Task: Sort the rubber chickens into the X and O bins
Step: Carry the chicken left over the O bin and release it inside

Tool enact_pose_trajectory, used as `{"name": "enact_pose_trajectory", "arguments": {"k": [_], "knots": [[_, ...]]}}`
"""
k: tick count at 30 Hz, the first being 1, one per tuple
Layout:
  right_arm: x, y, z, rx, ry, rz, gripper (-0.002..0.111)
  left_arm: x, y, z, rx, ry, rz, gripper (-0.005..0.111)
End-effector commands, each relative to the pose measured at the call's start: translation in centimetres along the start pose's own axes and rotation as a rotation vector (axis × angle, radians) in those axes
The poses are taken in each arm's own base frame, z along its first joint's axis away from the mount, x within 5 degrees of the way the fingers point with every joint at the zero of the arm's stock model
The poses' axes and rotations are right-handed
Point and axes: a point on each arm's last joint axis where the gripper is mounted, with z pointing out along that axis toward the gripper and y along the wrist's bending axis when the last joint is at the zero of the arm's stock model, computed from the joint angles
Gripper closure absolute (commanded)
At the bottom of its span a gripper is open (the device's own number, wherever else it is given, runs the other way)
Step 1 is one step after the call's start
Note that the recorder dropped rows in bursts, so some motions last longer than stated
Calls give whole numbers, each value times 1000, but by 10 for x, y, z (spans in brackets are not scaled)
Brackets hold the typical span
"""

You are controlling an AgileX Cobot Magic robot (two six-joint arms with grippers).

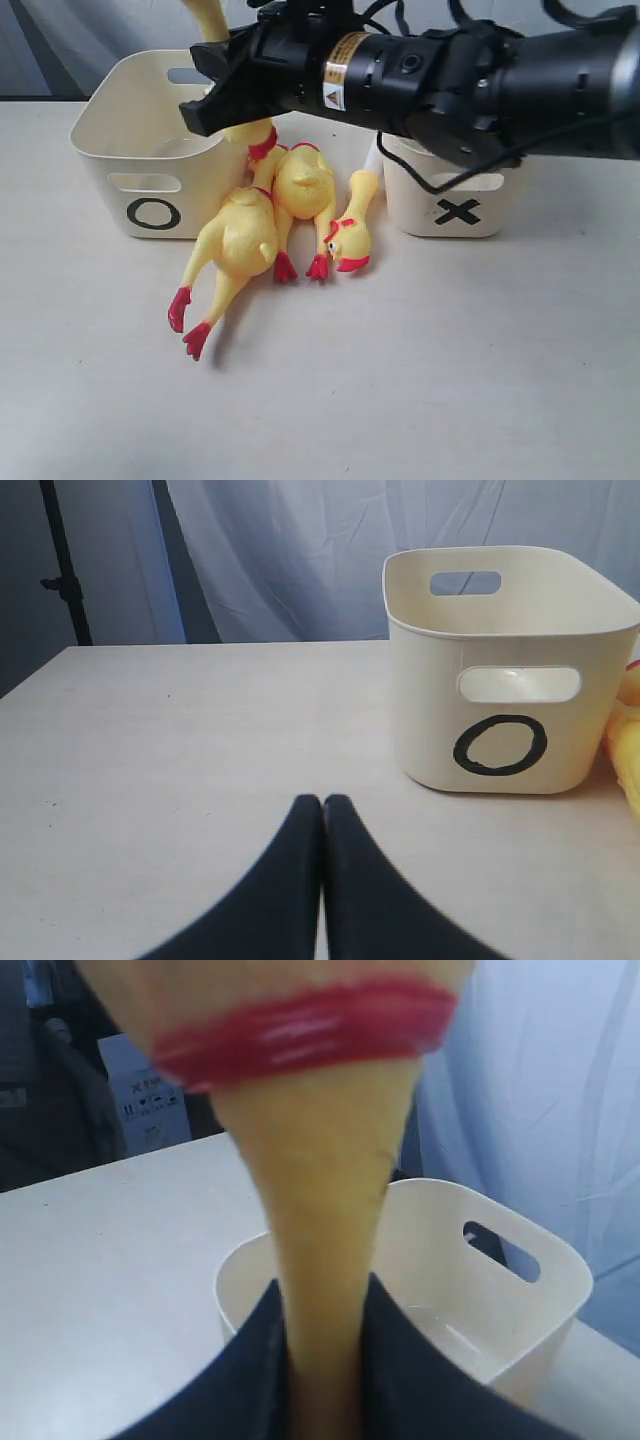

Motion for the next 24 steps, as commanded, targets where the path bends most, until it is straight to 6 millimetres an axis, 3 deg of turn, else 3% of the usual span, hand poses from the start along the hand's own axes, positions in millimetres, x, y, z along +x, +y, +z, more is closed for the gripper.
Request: {"name": "enact_pose_trajectory", "arguments": {"k": [1, 8, 13, 16, 20, 22, 24], "knots": [[4, -10, 40, -28, -108, -69, 109, -2, 0, -1, 3, -22, -5, 107], [13, -27, 102, 23, -222, 75, 109, -2, 0, -1, 3, -22, -5, 107], [25, -32, 125, 32, -226, 88, 108, -2, 0, -1, 3, -22, -5, 107], [38, -34, 134, 43, -183, 91, 91, -2, 0, -1, 4, -22, -7, 107], [47, -34, 139, 45, -166, 98, 41, -2, 0, -1, 4, -22, -7, 107], [48, -34, 139, 46, -162, 98, 33, -2, 0, -1, 4, -22, -7, 107], [44, -33, 138, 46, -170, 100, 35, -2, 0, -1, 4, -22, -7, 107]]}}
